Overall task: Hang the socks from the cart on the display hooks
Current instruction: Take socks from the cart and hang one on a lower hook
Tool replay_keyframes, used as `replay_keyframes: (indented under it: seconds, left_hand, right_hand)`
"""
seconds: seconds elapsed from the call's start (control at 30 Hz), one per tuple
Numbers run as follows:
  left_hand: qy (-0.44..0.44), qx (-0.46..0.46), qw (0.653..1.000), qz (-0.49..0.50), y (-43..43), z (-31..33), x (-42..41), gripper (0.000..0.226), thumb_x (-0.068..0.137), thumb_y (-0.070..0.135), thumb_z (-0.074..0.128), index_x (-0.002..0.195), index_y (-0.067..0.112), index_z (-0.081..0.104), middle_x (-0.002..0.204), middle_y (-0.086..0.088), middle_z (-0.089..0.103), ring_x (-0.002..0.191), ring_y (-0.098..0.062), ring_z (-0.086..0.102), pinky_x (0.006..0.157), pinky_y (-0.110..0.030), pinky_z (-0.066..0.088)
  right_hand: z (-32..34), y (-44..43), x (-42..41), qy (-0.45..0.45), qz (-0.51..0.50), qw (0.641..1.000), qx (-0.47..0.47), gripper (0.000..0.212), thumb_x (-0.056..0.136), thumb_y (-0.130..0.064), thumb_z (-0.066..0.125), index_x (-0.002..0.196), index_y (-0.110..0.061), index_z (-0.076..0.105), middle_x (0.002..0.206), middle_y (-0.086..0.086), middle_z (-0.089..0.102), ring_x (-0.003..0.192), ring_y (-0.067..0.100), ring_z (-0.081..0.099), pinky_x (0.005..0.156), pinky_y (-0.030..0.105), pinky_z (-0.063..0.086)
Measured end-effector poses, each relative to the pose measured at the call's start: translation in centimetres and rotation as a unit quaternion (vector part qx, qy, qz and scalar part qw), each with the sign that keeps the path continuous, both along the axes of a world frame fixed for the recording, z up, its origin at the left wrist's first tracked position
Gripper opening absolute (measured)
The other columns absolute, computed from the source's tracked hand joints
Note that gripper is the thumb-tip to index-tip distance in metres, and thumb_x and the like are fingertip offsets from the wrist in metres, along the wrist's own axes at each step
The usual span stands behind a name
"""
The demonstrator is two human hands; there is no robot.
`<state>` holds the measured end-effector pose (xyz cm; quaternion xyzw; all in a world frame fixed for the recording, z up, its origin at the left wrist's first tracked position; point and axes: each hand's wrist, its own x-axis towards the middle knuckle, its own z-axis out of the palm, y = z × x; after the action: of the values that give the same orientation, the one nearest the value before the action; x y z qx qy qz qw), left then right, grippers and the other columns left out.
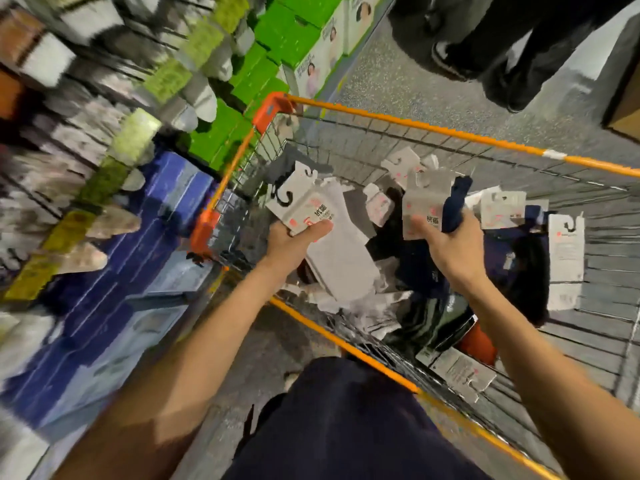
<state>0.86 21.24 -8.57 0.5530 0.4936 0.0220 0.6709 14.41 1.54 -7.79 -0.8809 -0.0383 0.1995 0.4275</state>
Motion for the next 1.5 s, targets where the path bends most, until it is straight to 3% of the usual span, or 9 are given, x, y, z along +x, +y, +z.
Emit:
replay_keyframes:
  seconds: [0.2,0.3,0.43,0.63,0.83,1.03,1.13,1.27,1.5]
  left_hand:
    - [-0.093,-0.028,0.994,0.040,1.6,7.1,-7.5,0.030,0.090,0.003,0.067,0.093,0.030,0.056,0.082,0.026,0.065,0.071,0.019,0.061,0.068,-0.004,0.046]
    - [-0.131,-0.004,0.990,0.055,2.6,10.7,-11.4,0.028,0.091,0.004,0.065,0.094,0.031,0.056,0.072,0.029,0.070,0.071,0.018,0.063,0.068,-0.006,0.046]
    - [-0.166,0.085,0.977,0.101,4.3,16.0,-18.7,0.024,0.091,0.009,0.068,0.090,0.031,0.057,0.068,0.029,0.069,0.069,0.014,0.064,0.075,-0.015,0.049]
    - [-0.214,0.227,0.937,0.160,5.8,24.4,-30.7,0.031,0.070,0.023,0.081,0.098,0.028,0.069,0.096,0.014,0.076,0.096,-0.005,0.070,0.090,-0.029,0.052]
    - [-0.235,0.348,0.887,0.193,6.3,33.3,-40.9,0.013,0.086,0.013,0.070,0.097,0.022,0.068,0.087,0.015,0.076,0.087,-0.003,0.070,0.076,-0.018,0.054]
    - [-0.253,0.378,0.869,0.193,6.1,42.0,-47.1,0.013,0.098,0.027,0.056,0.106,0.025,0.066,0.102,0.011,0.074,0.099,-0.007,0.070,0.091,-0.028,0.054]
    - [-0.251,0.377,0.875,0.173,5.6,44.5,-49.0,0.015,0.098,0.029,0.054,0.106,0.024,0.065,0.096,0.014,0.075,0.094,-0.004,0.071,0.081,-0.020,0.056]
    - [-0.274,0.357,0.874,0.185,5.3,45.6,-50.7,0.015,0.099,0.023,0.053,0.107,0.020,0.065,0.097,0.009,0.077,0.092,-0.007,0.072,0.075,-0.020,0.057]
    - [-0.307,0.344,0.834,0.303,6.2,43.1,-51.2,0.014,0.095,0.022,0.061,0.106,0.018,0.069,0.103,0.000,0.077,0.094,-0.017,0.073,0.077,-0.030,0.061]
  right_hand:
    - [4.4,6.0,-4.3,0.042,0.100,0.991,0.082,0.042,0.083,-0.047,0.073,0.103,-0.011,0.064,0.100,0.008,0.071,0.095,0.027,0.068,0.085,0.049,0.056]
    - [8.1,9.2,-7.7,0.145,0.121,0.967,0.169,0.025,0.095,-0.040,0.065,0.096,-0.014,0.068,0.088,-0.001,0.069,0.082,0.017,0.065,0.073,0.029,0.054]
    - [13.6,13.6,-14.6,0.362,0.186,0.868,0.285,0.077,0.076,-0.064,0.071,0.130,-0.010,0.060,0.113,0.014,0.072,0.089,0.028,0.071,0.069,0.032,0.058]
    - [22.9,19.2,-27.0,0.319,0.355,0.797,0.370,0.014,0.085,-0.026,0.066,0.084,-0.019,0.078,0.083,-0.002,0.077,0.074,0.012,0.073,0.063,0.024,0.057]
    - [32.1,22.6,-37.2,0.278,0.463,0.730,0.418,0.010,0.089,-0.016,0.065,0.089,-0.017,0.075,0.081,-0.002,0.077,0.071,0.010,0.073,0.059,0.023,0.055]
    - [40.4,24.8,-42.2,0.201,0.492,0.722,0.443,0.020,0.090,-0.013,0.070,0.070,-0.010,0.073,0.067,0.000,0.074,0.056,0.014,0.070,0.048,0.027,0.054]
    - [42.3,25.4,-43.4,0.180,0.505,0.700,0.472,0.005,0.088,-0.006,0.070,0.087,-0.010,0.073,0.082,0.003,0.078,0.072,0.017,0.075,0.061,0.028,0.058]
    - [43.2,26.1,-44.0,0.160,0.531,0.684,0.474,0.023,0.087,-0.005,0.070,0.110,-0.009,0.072,0.108,0.009,0.076,0.097,0.024,0.074,0.080,0.035,0.060]
    - [41.2,27.8,-44.2,0.167,0.511,0.716,0.446,0.035,0.084,-0.007,0.076,0.118,-0.005,0.069,0.109,0.009,0.076,0.097,0.025,0.074,0.081,0.037,0.060]
